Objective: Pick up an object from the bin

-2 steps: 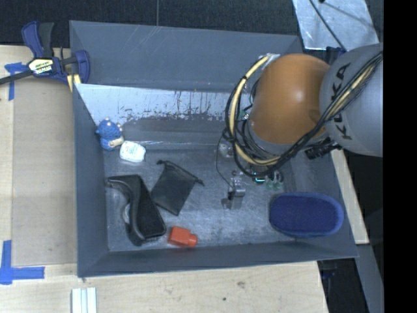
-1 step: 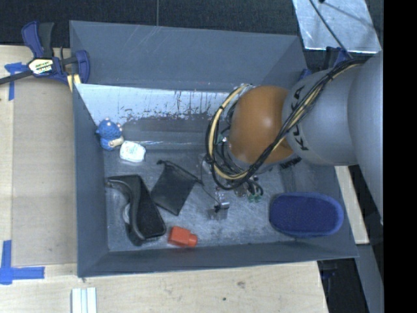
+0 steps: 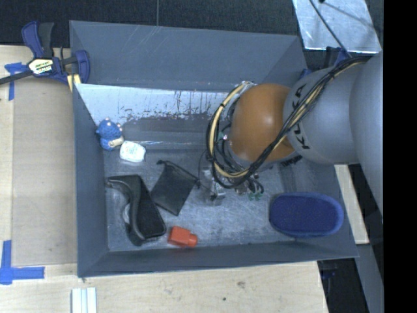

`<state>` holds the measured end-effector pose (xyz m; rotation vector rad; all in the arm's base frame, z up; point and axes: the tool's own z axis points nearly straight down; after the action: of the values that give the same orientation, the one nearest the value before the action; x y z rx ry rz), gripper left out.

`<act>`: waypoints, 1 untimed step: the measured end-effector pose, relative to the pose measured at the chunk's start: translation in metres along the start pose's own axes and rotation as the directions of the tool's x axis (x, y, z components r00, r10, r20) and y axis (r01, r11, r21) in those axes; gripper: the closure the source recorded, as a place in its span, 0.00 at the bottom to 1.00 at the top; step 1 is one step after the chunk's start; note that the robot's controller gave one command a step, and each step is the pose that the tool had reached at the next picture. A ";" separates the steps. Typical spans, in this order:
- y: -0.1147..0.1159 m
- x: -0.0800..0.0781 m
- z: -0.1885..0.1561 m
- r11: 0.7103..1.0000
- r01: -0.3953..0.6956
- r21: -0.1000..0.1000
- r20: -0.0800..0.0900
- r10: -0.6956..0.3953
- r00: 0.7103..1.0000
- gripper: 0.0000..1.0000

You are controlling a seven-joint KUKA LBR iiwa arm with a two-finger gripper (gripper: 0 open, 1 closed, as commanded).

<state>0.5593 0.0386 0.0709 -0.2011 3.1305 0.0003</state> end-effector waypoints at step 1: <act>-0.006 0.000 -0.186 1.000 0.010 0.001 0.008 -0.011 1.000 1.00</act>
Offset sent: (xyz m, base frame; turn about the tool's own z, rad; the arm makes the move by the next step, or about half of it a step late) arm -0.0023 -0.0057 0.1803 -0.0119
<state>0.5596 0.0325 0.2565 -0.2170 3.1210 -0.0009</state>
